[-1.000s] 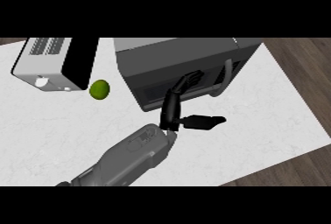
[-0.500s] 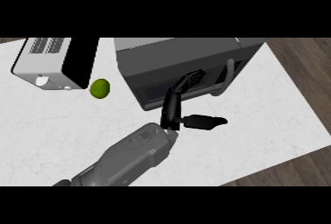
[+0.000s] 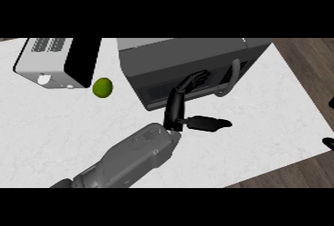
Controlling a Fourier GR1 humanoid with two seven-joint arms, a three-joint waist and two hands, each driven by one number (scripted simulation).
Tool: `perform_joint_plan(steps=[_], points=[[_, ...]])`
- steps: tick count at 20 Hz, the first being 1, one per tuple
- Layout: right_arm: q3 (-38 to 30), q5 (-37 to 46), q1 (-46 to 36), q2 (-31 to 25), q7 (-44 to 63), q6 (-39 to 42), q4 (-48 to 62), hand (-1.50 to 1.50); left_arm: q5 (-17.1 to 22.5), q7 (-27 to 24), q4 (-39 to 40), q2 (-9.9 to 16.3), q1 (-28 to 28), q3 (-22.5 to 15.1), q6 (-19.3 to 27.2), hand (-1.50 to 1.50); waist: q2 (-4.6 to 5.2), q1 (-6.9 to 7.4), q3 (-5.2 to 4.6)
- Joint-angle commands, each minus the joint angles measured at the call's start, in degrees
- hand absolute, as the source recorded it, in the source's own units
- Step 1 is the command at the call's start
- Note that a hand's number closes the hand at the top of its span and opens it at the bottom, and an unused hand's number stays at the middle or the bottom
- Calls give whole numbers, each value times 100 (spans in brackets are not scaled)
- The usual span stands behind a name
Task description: Pick up the milk, place it into the microwave and close the microwave
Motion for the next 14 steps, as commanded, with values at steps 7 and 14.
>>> perform_joint_plan(steps=[7, 14], points=[[17, -822, -266, 17, 307, 473, 565, -150, 348, -162, 486, 3, -348, 352, 88, -150, 66, -60, -17], [-116, -1184, -452, -208, 396, 806, 917, -150, 510, -318, 578, 3, -361, 344, 88, -150, 42, -106, -8]])
